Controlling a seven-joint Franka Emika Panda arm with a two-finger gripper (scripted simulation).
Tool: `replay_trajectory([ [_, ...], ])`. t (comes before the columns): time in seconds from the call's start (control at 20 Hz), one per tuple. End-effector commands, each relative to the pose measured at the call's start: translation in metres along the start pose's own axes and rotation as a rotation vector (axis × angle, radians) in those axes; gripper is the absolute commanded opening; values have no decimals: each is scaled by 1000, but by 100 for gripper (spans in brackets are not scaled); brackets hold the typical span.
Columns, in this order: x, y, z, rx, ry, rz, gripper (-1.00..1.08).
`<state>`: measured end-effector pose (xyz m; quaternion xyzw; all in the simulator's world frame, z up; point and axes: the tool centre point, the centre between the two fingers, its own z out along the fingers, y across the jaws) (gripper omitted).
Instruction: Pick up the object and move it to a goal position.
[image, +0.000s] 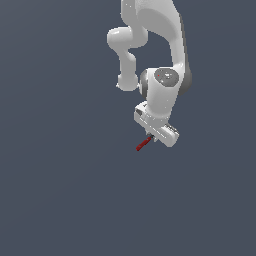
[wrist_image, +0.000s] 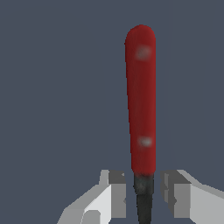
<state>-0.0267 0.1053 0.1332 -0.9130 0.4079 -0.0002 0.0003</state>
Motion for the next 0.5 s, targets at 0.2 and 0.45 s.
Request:
replay_trajectory([
  [0.2, -24, -1, -24, -1, 0, 0, -100],
  [0.45, -29, -2, -30, -1, 0, 0, -100],
])
